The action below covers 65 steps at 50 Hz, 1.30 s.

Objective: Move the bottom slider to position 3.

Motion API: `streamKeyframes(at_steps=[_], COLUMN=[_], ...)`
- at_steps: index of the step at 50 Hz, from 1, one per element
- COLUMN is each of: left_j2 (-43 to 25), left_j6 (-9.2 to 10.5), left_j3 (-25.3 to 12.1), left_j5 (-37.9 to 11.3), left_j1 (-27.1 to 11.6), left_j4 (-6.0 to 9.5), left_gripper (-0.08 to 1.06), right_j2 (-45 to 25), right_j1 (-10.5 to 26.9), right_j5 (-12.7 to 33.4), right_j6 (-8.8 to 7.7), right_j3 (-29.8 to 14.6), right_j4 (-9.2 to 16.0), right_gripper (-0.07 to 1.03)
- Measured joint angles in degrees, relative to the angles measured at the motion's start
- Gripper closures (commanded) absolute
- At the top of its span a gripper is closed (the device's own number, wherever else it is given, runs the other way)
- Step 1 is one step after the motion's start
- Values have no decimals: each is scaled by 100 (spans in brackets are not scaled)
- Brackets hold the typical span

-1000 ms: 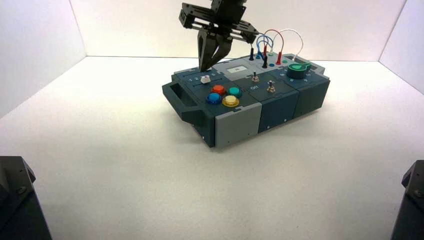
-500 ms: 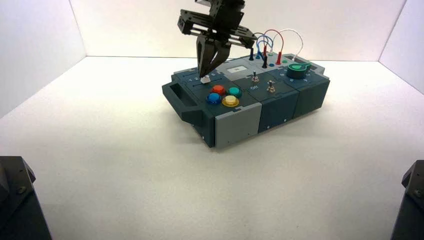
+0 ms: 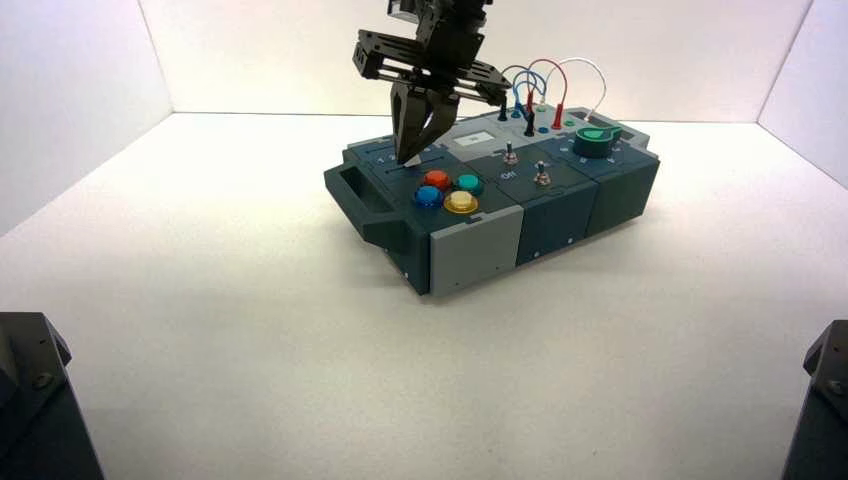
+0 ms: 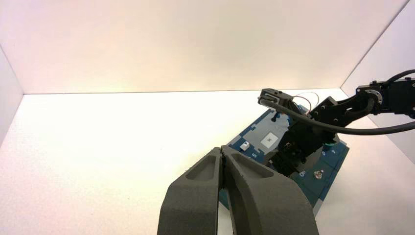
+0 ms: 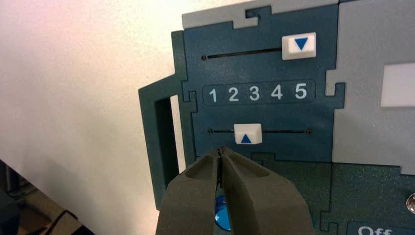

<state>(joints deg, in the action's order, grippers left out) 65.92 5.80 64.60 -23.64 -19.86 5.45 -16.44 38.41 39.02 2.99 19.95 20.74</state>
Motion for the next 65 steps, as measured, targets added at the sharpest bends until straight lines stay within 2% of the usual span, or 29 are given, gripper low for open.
streamKeyframes(at_steps=[65], left_j2=[9], left_j6=[0], left_j3=[0], left_j5=[0], left_j1=[-9], left_j4=[0], left_gripper=[101], right_j2=[-264], right_j1=[9], right_j5=[9], right_j6=[0], right_j3=[-158], right_j4=[-9], right_gripper=[98])
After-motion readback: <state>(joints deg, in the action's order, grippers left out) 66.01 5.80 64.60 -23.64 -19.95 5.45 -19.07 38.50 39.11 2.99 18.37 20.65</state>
